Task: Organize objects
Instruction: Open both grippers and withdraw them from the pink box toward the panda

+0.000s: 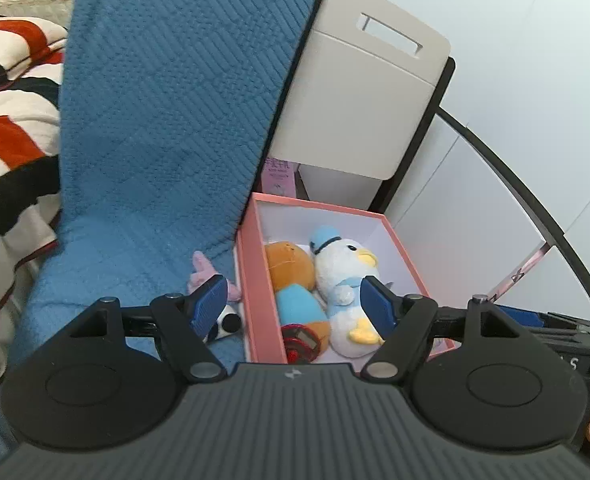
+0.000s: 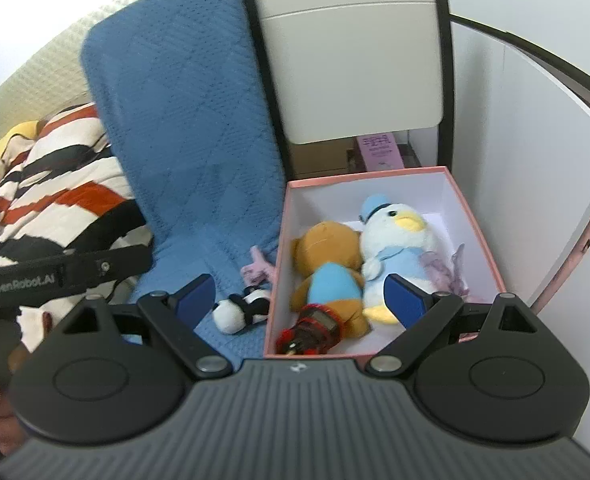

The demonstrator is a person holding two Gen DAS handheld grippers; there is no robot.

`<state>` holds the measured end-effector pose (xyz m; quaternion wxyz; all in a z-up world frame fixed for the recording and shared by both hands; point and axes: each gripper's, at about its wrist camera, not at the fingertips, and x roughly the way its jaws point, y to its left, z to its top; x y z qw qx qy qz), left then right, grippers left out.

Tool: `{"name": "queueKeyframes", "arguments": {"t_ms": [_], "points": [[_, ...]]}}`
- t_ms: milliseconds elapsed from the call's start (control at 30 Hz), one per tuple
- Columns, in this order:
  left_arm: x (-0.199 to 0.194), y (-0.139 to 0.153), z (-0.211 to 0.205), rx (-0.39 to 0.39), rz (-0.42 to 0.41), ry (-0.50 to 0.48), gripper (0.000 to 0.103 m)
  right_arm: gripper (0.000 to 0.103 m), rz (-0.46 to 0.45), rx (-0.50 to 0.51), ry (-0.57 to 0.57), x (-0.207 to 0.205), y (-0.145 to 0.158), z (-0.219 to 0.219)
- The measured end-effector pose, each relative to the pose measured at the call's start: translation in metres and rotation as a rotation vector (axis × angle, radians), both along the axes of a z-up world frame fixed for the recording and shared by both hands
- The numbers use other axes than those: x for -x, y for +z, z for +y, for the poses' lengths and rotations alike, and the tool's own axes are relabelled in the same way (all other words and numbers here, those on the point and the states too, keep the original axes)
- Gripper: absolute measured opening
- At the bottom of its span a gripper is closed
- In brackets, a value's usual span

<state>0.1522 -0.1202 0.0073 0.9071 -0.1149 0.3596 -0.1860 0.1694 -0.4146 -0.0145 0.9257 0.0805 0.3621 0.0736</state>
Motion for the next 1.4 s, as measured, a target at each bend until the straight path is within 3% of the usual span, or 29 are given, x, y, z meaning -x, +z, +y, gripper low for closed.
{"name": "queueKeyframes", "arguments": {"t_ms": [433, 633, 1100, 1400], "points": [[0.048, -0.007, 0.064, -0.022, -0.026, 0.051, 0.078, 0.093, -0.022, 0.007, 0.079, 0.047, 0.0, 0.059], [0.058, -0.019, 0.092, 0.003, -0.02, 0.072, 0.078, 0.093, -0.034, -0.004, 0.072, 0.054, -0.009, 0.083], [0.031, -0.092, 0.11, -0.036, 0.045, 0.064, 0.078, 0.093, -0.006, -0.022, 0.038, 0.024, -0.073, 0.102], [0.014, -0.124, 0.113, -0.018, 0.03, 0.068, 0.078, 0.093, 0.018, -0.018, 0.054, 0.007, -0.105, 0.102]]}}
